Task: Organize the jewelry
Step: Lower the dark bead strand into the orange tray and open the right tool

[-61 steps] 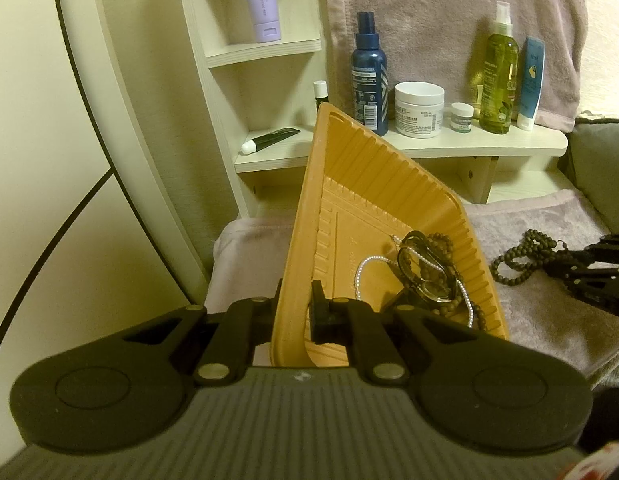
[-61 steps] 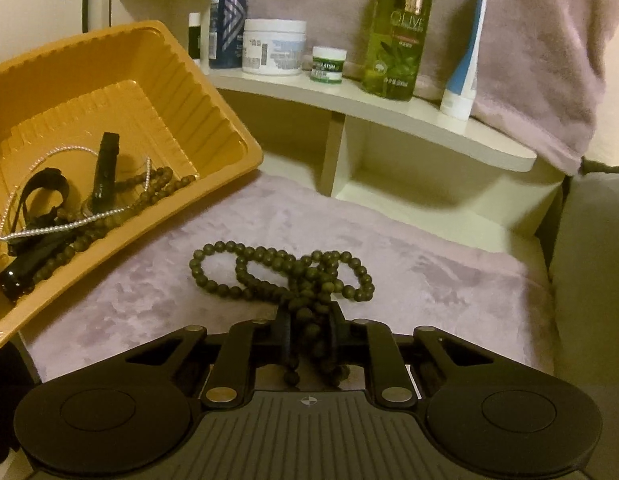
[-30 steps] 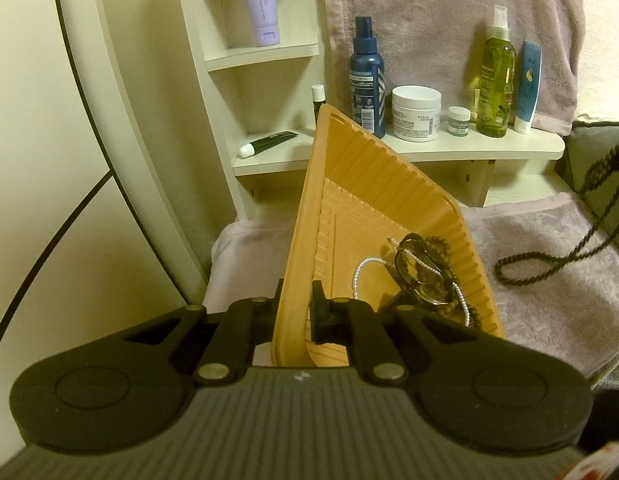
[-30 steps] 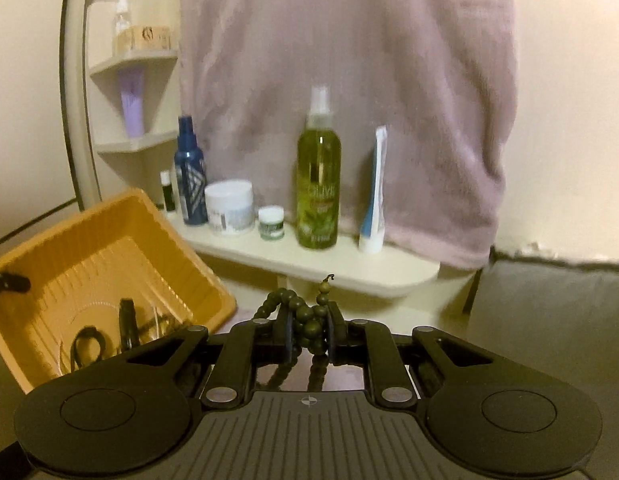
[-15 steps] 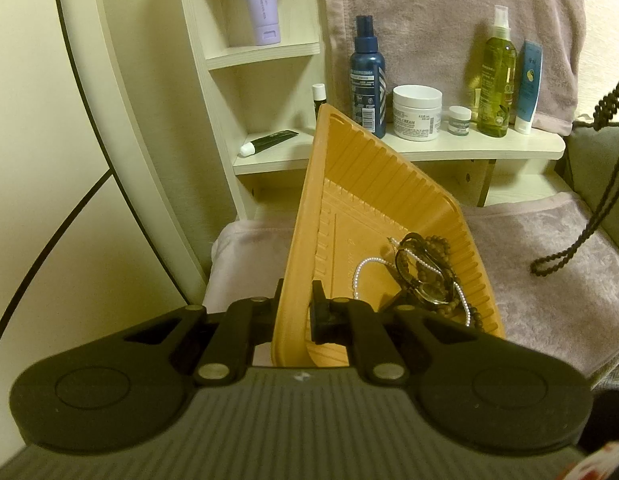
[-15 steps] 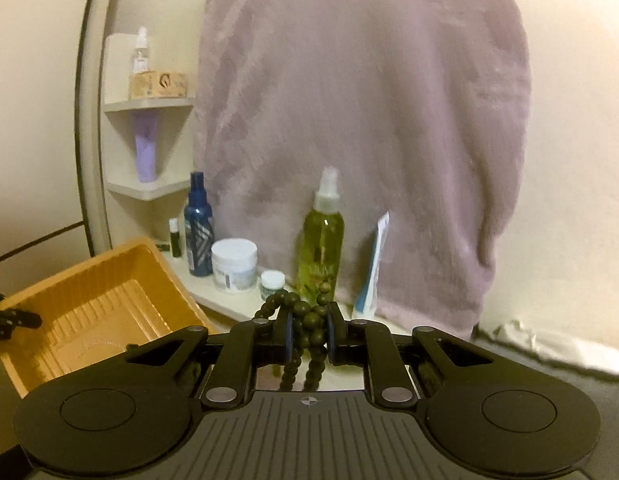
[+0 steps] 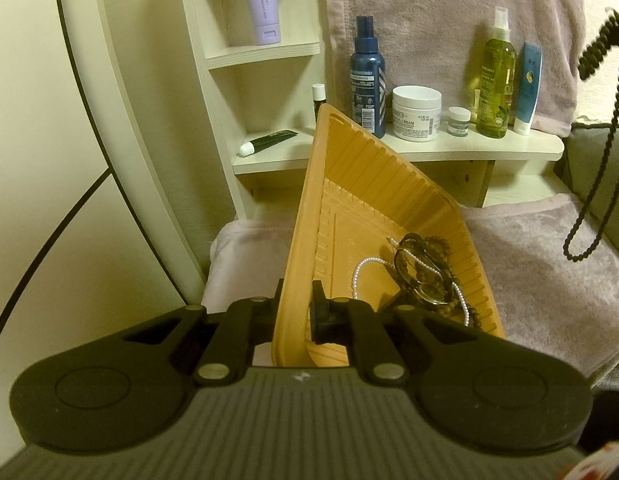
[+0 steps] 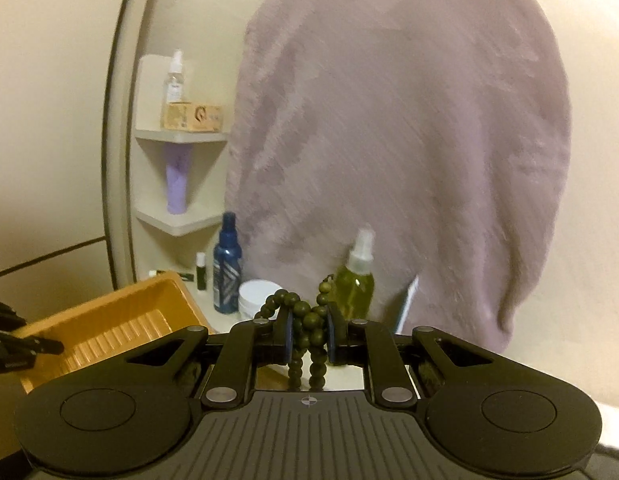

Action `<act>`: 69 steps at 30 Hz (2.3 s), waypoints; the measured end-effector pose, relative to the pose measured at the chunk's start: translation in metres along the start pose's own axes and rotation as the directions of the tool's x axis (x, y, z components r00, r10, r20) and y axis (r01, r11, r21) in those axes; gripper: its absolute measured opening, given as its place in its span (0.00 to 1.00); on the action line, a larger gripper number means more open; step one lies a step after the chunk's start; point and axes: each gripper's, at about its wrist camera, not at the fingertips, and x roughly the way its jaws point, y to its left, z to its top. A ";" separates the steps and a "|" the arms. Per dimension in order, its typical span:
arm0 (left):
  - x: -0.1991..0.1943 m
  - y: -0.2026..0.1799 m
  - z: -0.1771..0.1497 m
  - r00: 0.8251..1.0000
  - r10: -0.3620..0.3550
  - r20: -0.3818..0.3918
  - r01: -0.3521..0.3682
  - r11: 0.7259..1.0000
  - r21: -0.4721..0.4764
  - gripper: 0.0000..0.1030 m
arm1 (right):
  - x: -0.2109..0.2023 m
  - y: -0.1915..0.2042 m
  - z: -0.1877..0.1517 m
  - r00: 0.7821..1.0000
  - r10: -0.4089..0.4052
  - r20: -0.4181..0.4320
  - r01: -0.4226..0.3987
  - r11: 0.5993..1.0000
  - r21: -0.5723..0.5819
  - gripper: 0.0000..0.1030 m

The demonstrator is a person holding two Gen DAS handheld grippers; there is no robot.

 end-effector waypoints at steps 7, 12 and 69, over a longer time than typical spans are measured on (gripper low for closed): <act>0.001 0.002 -0.001 1.000 -0.007 -0.002 0.007 1.000 -0.008 0.08 | 0.007 0.016 0.020 0.998 0.053 0.032 -0.053 0.998 -0.023 0.15; 0.002 0.006 -0.002 1.000 -0.015 -0.006 0.014 1.000 -0.020 0.08 | 0.013 0.030 0.036 0.993 0.099 0.057 -0.097 0.995 -0.030 0.15; 0.026 0.092 -0.053 0.988 -0.124 -0.091 0.092 0.949 -0.301 0.31 | 0.207 0.171 -0.056 0.870 0.344 -0.352 -0.331 0.938 0.099 0.16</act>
